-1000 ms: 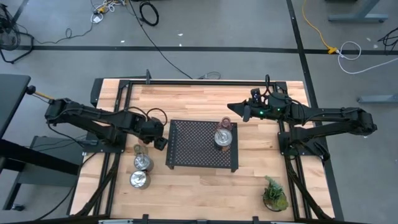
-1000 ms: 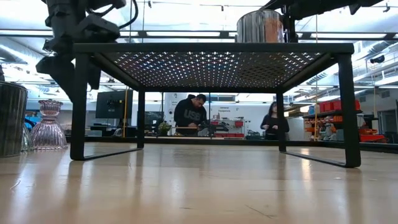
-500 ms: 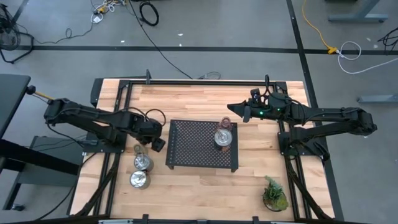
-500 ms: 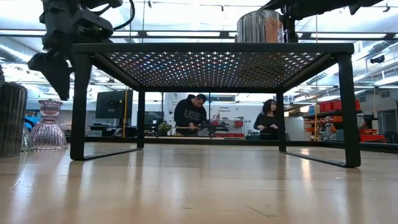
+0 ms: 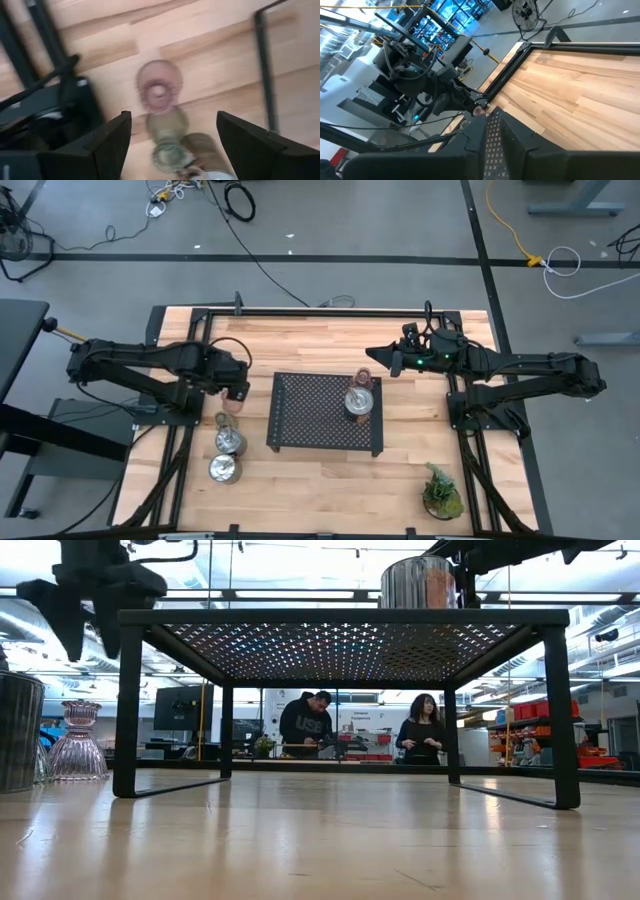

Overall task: Pick & Place candle stick holders
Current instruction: Put the pink candle holder on the shelf

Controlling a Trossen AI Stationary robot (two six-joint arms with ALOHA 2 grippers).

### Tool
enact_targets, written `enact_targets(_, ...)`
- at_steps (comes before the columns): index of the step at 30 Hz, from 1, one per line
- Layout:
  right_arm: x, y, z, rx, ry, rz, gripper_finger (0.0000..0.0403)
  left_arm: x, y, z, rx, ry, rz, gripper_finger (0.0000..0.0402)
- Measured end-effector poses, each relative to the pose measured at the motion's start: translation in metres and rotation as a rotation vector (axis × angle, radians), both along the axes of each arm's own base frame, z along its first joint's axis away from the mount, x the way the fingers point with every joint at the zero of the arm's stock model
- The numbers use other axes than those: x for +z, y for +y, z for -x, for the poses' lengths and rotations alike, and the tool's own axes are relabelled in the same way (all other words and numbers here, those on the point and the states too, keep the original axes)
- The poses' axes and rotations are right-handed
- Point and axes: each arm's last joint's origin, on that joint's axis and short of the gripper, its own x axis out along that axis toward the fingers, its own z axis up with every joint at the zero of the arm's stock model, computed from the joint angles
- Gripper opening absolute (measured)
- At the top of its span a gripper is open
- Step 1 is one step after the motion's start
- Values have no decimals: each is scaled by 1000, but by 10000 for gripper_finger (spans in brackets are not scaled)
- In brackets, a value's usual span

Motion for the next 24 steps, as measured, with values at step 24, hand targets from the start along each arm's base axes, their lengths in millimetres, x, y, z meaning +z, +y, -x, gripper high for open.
enact_targets(24, 2, 13, -2, 64, -24, 1, 52, -41, 11, -15, -73, 195, 18, 295)
